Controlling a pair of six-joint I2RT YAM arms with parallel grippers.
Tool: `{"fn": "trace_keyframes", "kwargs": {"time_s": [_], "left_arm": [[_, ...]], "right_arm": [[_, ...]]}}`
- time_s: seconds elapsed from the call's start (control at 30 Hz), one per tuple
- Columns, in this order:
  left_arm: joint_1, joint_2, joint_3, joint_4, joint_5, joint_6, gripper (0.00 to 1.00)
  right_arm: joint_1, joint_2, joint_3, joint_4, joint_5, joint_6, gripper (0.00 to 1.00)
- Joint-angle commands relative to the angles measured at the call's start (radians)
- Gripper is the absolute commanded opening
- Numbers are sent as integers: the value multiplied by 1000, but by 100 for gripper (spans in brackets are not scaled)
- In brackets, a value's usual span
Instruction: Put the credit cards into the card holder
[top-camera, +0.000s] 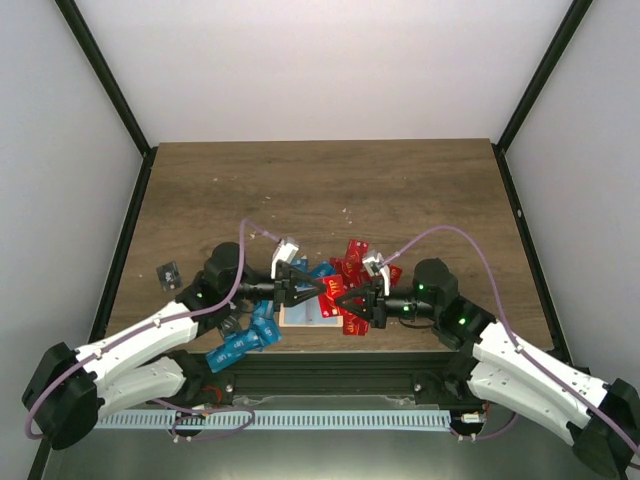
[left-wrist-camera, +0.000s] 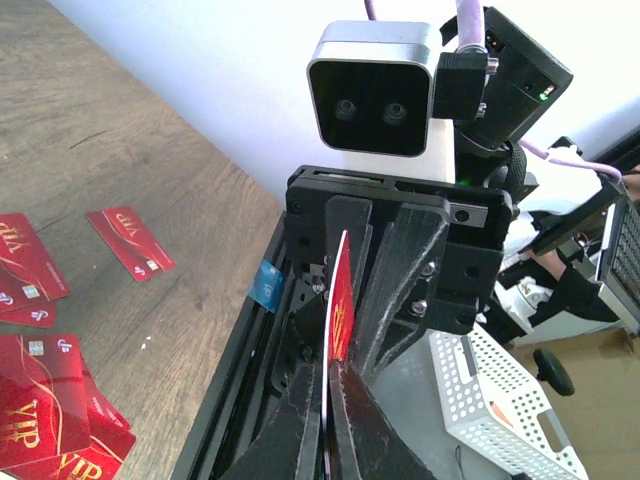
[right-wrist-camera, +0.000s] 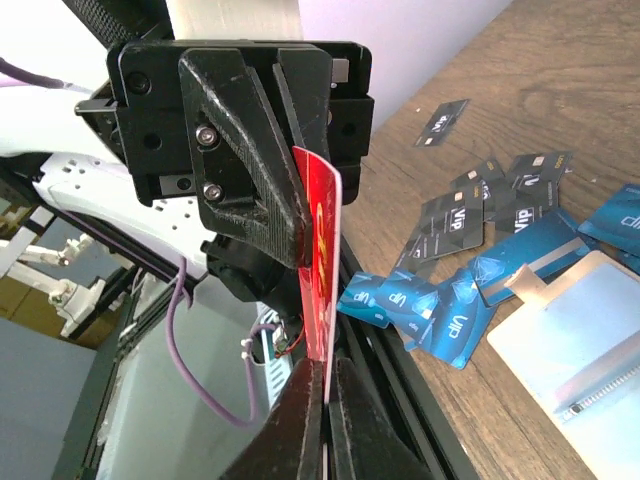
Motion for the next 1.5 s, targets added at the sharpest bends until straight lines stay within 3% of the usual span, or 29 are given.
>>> {"fn": "trace_keyframes", "kwargs": {"time_s": [0.0, 0.07, 0.17, 0.3, 0.4, 0.6, 0.67, 1.0, 1.47], "left_arm": [[-4, 4, -15, 43, 8, -5, 4], [-5, -2, -17, 23, -19, 3, 8], [-4, -19, -18, -55, -105, 30, 28], [-2, -48, -14, -189, -265, 62, 61], [-1, -75, -11, -323, -443, 79, 68], [1, -97, -42, -515, -779, 47, 63], [1, -92, -67, -534, -818, 39, 60], [6, -26, -147, -497, -839, 31, 44], [8, 78, -157, -432, -800, 49, 43]], "right_arm": [[-9, 11, 20, 39, -55, 11, 1], [-8, 14, 21, 37, -43, 23, 1], [-8, 23, 20, 16, -15, 47, 1], [-9, 47, 3, -15, 30, 84, 1], [-9, 89, -1, -35, 66, 112, 1], [-9, 289, 21, -63, 125, 168, 1], [-9, 388, 31, -50, 129, 187, 1], [-1, 688, 130, -3, 58, 206, 1], [-1, 829, 193, 2, 42, 203, 1]]}}
